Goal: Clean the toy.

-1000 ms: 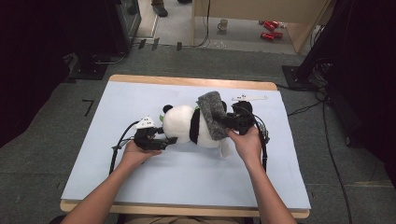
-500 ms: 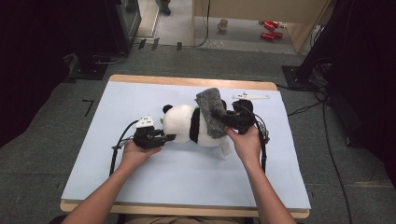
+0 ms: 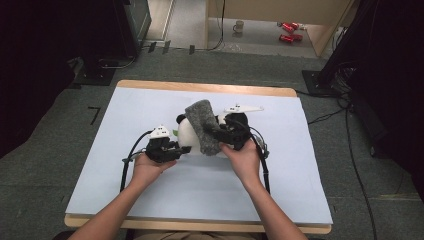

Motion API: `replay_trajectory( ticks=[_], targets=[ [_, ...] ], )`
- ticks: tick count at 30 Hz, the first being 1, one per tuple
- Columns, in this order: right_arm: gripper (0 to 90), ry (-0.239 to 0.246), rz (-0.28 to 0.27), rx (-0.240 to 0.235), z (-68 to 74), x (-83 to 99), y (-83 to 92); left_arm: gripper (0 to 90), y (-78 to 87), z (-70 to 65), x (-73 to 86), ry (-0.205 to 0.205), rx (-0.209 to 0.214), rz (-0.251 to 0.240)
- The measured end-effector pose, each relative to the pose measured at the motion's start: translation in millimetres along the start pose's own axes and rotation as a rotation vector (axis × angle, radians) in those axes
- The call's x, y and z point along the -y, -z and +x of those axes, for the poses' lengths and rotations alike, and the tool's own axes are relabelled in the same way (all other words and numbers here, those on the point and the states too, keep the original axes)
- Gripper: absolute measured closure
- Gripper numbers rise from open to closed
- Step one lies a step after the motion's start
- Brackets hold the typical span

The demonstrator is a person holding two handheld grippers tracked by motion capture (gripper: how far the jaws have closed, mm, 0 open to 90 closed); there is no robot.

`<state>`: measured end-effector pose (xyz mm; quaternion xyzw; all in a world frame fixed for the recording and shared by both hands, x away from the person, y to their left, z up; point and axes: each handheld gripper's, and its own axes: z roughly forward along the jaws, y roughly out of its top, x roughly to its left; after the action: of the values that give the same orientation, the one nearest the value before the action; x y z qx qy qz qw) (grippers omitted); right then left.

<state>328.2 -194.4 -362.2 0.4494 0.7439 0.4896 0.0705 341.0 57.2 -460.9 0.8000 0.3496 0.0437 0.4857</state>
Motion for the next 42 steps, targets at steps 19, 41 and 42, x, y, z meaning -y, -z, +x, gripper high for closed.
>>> replay_trajectory(
  ticks=[19, 41, 42],
  targets=[
    [77.7, 0.017, 0.073, 0.137, -24.1, 16.9, -3.6, 67.3, -1.3, -0.5, -0.3, 0.022, -0.003, 0.022],
    [78.6, -0.205, 0.08, 0.262, -104.0, 46.1, 45.9, 67.7, -3.0, 28.4, -1.8, 0.062, 0.028, 0.073],
    [78.6, -0.225, 0.091, 0.264, -108.9, 49.1, 47.1, 67.7, -3.1, 28.6, -1.5, 0.055, 0.03, 0.072]
  ],
)
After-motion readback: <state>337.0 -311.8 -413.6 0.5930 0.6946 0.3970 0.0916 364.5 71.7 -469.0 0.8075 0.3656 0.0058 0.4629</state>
